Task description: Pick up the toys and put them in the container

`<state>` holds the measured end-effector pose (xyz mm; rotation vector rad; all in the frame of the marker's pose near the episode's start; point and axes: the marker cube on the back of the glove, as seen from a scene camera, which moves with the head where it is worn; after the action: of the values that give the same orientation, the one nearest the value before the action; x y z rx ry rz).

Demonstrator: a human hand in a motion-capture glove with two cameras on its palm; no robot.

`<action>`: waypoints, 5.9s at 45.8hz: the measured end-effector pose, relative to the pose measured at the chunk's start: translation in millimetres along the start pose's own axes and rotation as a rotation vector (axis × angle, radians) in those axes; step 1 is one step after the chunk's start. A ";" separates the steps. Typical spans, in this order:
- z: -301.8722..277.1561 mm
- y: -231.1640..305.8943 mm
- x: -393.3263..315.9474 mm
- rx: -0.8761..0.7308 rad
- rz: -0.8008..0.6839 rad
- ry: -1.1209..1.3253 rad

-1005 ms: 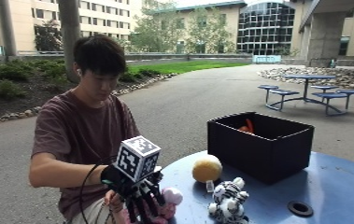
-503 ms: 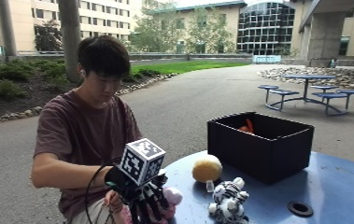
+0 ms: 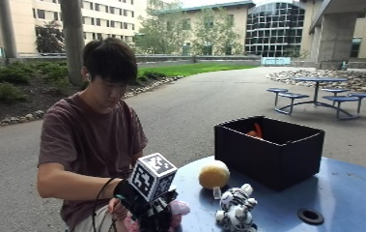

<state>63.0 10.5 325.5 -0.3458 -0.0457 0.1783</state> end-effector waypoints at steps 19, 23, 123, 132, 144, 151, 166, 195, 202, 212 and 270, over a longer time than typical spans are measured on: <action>-7.4 -15.6 -3.0 0.175 -0.016 0.132; 2.6 -20.3 0.1 0.119 -0.066 -0.067; -366.0 -13.5 -518.1 0.233 -0.735 0.192; -373.1 -23.2 -478.9 0.237 -0.748 0.151; -382.6 -23.8 -405.7 0.236 -0.705 0.137; -381.9 -30.5 -321.3 0.241 -0.625 0.117; -342.4 -62.5 -146.9 0.194 -0.522 0.069; -75.2 -169.7 -143.7 0.103 -0.512 0.009; -70.7 -179.2 -149.6 0.174 -0.553 -0.137; -78.2 -179.9 -161.2 0.208 -0.550 -0.302; -449.2 -12.7 -390.9 0.535 -0.742 -0.135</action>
<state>-285.6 -221.8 -97.9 0.2301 -0.2499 -0.5177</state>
